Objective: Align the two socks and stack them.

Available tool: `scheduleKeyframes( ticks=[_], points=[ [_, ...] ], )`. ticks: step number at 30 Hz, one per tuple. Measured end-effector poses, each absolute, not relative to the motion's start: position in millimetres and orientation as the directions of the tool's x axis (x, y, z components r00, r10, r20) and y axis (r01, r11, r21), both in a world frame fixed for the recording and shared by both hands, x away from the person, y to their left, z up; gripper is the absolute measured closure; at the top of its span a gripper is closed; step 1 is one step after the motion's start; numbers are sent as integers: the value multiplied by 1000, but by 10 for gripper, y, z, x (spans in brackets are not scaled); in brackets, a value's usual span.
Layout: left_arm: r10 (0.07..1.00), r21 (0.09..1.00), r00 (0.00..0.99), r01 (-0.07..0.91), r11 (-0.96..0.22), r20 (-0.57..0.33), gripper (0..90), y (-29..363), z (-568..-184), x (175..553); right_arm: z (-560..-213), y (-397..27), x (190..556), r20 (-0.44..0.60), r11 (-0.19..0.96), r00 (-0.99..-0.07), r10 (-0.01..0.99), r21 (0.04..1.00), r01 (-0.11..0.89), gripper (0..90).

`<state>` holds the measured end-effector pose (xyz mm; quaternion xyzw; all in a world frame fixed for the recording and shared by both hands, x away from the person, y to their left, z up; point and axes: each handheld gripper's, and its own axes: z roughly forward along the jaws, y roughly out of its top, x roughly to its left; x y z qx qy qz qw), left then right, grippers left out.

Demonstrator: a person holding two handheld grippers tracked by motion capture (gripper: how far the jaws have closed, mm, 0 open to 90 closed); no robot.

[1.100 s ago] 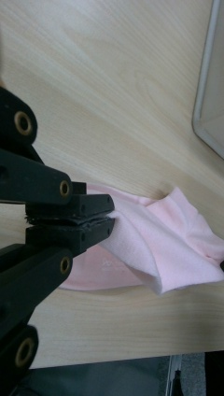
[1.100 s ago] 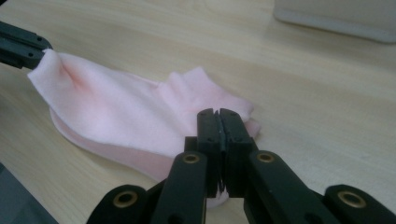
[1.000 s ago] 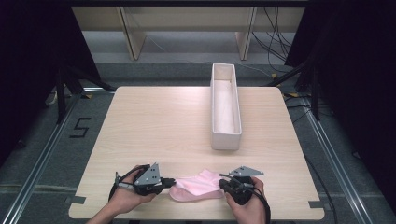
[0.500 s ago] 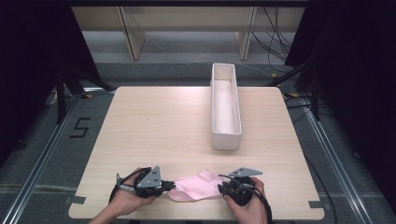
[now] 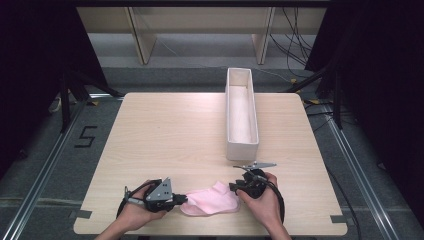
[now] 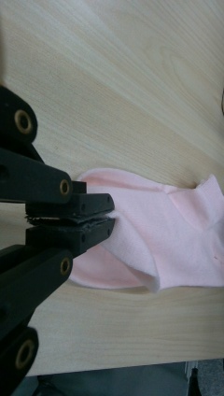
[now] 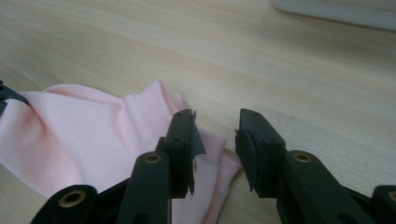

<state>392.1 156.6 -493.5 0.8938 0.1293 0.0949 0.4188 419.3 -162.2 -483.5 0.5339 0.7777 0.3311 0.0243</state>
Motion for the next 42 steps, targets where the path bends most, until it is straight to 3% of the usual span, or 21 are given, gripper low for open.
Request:
scheduleKeyframes(
  ticks=[2,6,9,25,26,33,42],
  points=[
    [312,776,948,156,-611,56,860,1563,-4939,3916,-4859,-1628,4205,317,212,-429,846,538,816,649],
    [305,772,951,152,-617,57,861,1559,-4934,3922,-4867,-1623,4208,316,224,-443,839,540,811,828],
    [309,774,949,150,-615,62,863,1554,-4932,3923,-4824,-1595,4180,309,230,-447,839,544,807,868],
    [309,785,949,139,-603,70,865,1557,-4820,3936,-4614,-1620,4054,280,246,-483,830,592,767,869],
    [312,787,948,144,-599,64,865,1557,-4810,3932,-4613,-1640,4064,261,265,-519,814,628,732,869],
    [311,793,948,135,-594,72,865,1602,-4745,3964,-4483,-1618,3912,325,196,-479,816,623,757,871],
    [301,788,951,132,-601,71,863,1570,-4777,4000,-4567,-1650,3908,290,214,-479,828,627,749,871]
  ],
)
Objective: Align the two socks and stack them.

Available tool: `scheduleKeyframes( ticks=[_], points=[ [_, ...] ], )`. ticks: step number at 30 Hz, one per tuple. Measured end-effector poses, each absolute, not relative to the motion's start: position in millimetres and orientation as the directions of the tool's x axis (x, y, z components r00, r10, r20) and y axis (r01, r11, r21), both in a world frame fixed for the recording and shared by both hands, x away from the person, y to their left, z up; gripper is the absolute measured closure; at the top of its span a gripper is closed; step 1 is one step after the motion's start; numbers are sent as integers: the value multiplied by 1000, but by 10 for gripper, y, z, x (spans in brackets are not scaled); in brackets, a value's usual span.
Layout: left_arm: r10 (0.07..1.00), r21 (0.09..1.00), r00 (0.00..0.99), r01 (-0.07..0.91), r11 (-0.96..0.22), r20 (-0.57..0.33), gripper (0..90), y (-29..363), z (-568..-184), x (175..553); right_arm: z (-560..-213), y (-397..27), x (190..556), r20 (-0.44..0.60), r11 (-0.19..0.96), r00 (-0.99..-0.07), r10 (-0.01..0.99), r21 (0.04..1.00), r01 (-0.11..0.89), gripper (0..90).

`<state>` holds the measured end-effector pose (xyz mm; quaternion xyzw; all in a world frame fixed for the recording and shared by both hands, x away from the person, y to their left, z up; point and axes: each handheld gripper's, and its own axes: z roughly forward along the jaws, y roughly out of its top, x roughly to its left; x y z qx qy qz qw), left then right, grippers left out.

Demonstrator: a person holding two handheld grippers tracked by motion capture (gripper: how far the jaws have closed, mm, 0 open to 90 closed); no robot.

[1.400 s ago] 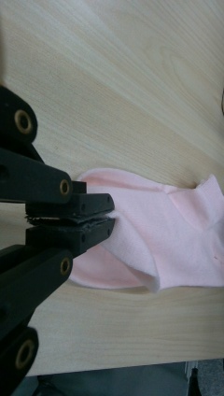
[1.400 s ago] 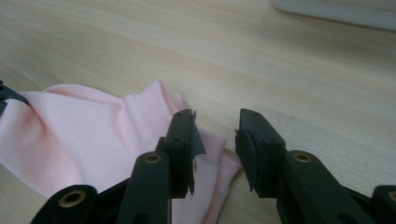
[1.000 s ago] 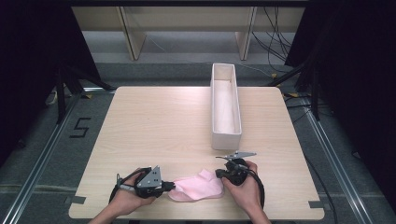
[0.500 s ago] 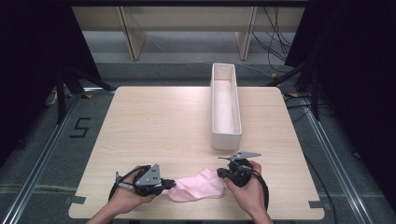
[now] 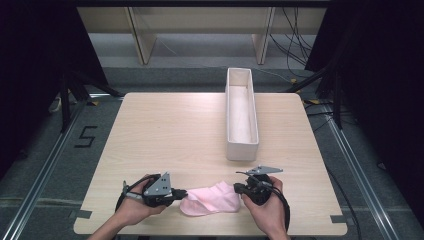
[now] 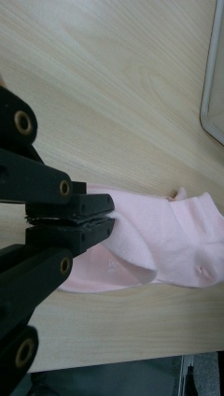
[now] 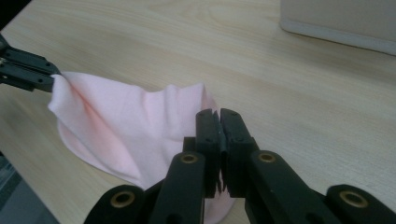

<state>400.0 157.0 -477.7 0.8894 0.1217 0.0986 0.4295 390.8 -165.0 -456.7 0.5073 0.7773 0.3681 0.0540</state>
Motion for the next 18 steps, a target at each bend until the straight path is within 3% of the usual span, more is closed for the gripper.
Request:
scheduleKeyframes(
  ticks=[6,9,10,13,18],
  points=[
    [285,782,957,138,-608,53,852,1577,-4865,4037,-4636,-1657,3905,271,225,-467,841,611,759,871],
    [299,786,953,147,-600,50,742,1579,-4873,4039,-4681,-1679,3945,250,235,-478,842,627,743,871],
    [299,786,953,148,-600,48,742,1588,-4867,4044,-4681,-1679,3945,250,235,-478,842,627,743,871],
    [312,827,950,178,-533,-3,638,1645,-4778,4034,-4722,-1680,3960,240,223,-461,854,632,743,870],
    [323,861,946,198,-469,-41,679,1635,-4633,4013,-4738,-1658,3945,227,215,-430,874,612,761,870]
  ],
)
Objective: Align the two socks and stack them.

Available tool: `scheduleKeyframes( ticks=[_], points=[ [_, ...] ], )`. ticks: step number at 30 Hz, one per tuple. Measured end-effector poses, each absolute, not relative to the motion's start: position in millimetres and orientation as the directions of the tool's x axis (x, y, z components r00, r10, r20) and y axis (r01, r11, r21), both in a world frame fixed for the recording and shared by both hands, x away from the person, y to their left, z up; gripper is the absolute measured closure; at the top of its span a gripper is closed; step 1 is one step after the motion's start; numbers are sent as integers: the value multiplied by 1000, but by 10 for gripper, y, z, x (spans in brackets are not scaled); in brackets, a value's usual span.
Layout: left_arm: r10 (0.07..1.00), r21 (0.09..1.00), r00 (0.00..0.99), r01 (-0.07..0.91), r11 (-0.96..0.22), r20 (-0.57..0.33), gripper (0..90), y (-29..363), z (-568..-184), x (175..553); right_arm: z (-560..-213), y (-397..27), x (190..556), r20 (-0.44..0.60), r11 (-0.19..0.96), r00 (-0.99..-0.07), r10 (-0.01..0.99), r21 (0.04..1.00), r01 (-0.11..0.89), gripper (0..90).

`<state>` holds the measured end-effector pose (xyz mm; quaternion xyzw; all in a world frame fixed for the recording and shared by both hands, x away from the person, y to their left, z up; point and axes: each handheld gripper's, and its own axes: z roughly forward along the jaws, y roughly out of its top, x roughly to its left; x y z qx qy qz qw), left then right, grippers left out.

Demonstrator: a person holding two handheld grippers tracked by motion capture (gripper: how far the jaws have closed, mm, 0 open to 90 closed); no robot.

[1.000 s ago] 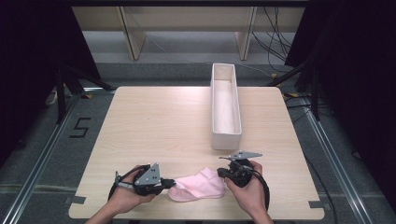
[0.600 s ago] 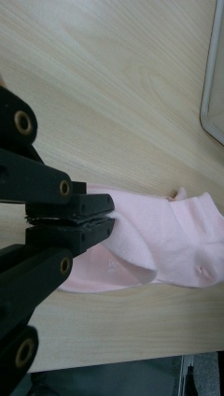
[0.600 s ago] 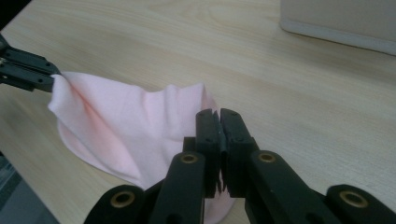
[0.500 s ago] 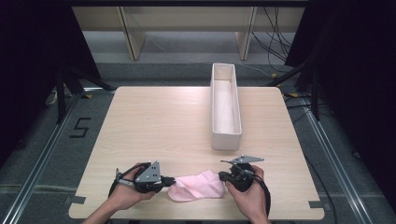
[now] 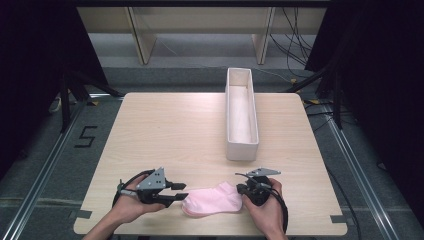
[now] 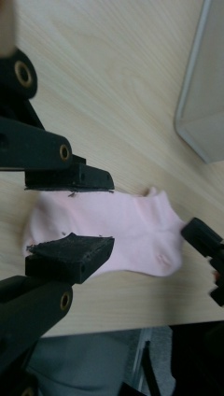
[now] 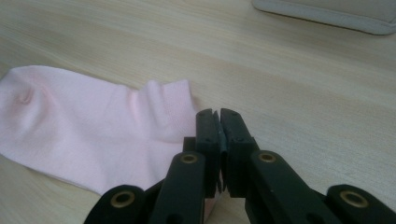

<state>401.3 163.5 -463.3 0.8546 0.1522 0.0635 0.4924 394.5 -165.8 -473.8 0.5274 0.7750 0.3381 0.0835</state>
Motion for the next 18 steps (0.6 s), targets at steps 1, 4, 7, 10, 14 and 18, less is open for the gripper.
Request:
scheduleKeyframes(
  ticks=[1,4,7,10,14,18],
  points=[
    [321,864,946,203,-460,-51,699,1568,-4601,3986,-4735,-1656,3938,241,211,-430,870,608,766,870],
    [309,846,950,203,-493,-48,755,1436,-4654,3957,-4749,-1652,3943,233,217,-434,870,610,762,871],
    [280,817,959,201,-540,-51,787,1347,-4755,3921,-4759,-1653,3952,219,222,-437,872,620,753,871],
    [282,787,958,209,-581,-46,814,1323,-4863,3881,-4767,-1649,3947,221,227,-446,867,623,749,870],
    [292,766,955,229,-601,-56,814,1330,-4995,3852,-4806,-1668,3961,187,250,-456,870,631,734,871],
    [283,754,957,229,-616,-60,798,1331,-5040,3837,-4828,-1654,3941,197,235,-436,878,617,751,871]
  ],
)
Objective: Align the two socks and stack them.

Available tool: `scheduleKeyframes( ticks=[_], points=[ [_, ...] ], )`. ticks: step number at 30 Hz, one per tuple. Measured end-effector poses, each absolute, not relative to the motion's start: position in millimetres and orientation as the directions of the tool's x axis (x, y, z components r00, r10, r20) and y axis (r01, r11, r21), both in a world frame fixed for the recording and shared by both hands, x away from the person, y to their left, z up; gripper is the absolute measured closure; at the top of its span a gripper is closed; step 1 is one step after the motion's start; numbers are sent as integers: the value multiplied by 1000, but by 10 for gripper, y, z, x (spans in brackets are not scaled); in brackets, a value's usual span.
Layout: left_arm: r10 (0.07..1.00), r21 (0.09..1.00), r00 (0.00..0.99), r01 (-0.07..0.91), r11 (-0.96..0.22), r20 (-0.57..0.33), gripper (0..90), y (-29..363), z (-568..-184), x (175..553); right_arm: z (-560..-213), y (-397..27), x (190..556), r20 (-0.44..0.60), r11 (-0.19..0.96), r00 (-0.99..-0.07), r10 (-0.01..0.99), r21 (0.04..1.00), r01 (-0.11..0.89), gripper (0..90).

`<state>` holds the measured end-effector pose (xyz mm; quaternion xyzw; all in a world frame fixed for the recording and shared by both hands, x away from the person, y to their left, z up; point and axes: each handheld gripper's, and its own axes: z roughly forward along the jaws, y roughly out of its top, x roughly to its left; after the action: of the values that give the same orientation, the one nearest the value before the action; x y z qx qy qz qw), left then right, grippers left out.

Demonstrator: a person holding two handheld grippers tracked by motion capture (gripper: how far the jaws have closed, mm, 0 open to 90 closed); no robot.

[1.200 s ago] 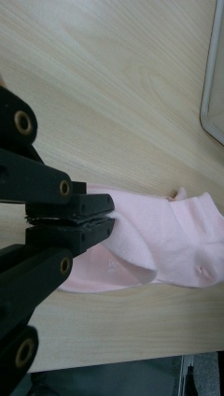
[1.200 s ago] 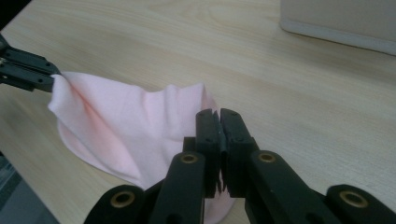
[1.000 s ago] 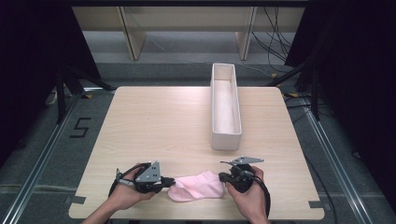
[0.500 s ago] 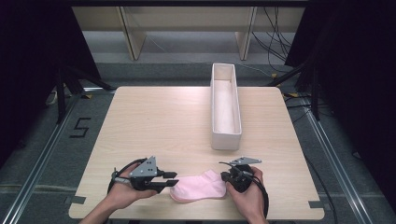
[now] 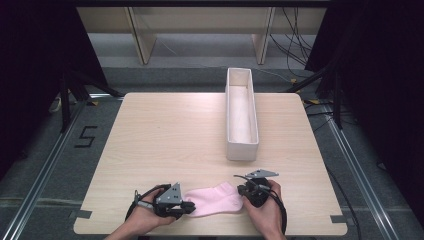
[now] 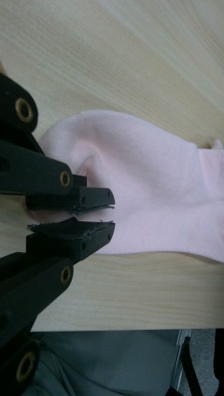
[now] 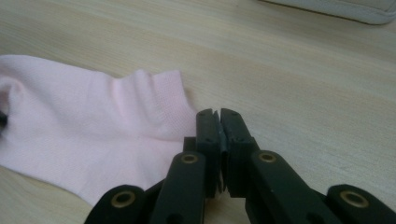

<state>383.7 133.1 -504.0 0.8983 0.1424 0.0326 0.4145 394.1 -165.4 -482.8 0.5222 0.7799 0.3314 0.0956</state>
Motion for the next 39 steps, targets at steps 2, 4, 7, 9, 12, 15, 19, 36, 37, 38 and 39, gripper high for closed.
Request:
scheduleKeyframes(
  ticks=[2,4,7,9,12,15,19,36,37,38,39],
  points=[
    [291,757,955,235,-610,-63,785,1325,-5045,3824,-4829,-1656,3941,183,244,-437,881,616,749,870],
    [287,759,956,235,-607,-67,762,1334,-5036,3838,-4847,-1660,3949,168,256,-436,884,607,752,869],
    [326,818,942,247,-520,-77,754,1369,-4908,3841,-4823,-1668,3941,158,258,-437,885,615,745,831],
    [361,839,930,254,-482,-74,768,1394,-4849,3861,-4758,-1668,3916,174,244,-452,875,648,722,813],
    [405,841,912,271,-468,-68,810,1415,-4847,3903,-4674,-1664,3879,166,250,-464,870,662,706,835],
    [450,812,889,325,-485,-88,840,1415,-4940,3961,-4597,-1604,3773,175,289,-500,848,638,714,882],
    [450,779,889,336,-530,-78,848,1401,-5029,3967,-4690,-1573,3704,145,361,-540,829,599,715,886],
    [418,798,906,298,-525,-63,831,1429,-4925,3814,-4694,-1632,3723,125,332,-514,848,631,701,842],
    [422,789,904,306,-533,-66,835,1426,-4958,3787,-4679,-1649,3809,128,309,-495,860,642,702,841],
    [422,789,904,306,-533,-66,839,1426,-4958,3787,-4682,-1650,3849,127,303,-487,864,642,704,844],
    [418,775,906,307,-552,-61,841,1427,-4986,3782,-4689,-1651,3886,117,314,-492,863,639,702,849]
  ],
)
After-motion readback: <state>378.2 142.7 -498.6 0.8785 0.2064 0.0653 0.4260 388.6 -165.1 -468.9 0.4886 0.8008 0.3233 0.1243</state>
